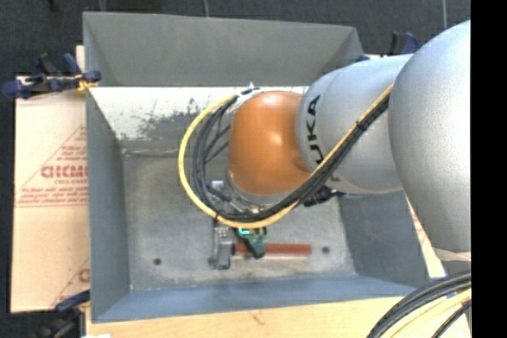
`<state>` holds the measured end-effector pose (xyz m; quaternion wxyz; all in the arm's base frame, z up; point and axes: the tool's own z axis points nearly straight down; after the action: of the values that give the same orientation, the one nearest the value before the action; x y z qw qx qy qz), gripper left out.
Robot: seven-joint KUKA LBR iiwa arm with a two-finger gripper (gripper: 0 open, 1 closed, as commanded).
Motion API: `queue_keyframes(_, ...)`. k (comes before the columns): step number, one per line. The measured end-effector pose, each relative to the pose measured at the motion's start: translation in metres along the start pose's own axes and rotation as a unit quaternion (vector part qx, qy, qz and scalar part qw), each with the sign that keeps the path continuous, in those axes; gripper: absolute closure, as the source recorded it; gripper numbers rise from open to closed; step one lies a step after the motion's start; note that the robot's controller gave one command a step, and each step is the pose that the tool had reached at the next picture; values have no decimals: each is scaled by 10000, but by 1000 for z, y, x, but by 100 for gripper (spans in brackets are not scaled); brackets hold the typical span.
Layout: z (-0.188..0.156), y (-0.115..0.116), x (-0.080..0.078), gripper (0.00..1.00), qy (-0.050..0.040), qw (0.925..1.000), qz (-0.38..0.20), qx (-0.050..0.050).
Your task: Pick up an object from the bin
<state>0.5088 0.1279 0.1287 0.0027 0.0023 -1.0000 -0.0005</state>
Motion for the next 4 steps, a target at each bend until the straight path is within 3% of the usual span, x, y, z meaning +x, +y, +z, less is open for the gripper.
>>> queue_keyframes(1,-4,0,-2,0,-37,10000,22,-5)
queue_keyframes(2,31,-69,8,0,-45,9993,-364,8)
queue_keyframes(3,46,-127,8,0,-48,9995,-314,14)
queue_keyframes(4,9,-124,-64,0,-47,9998,-214,12)
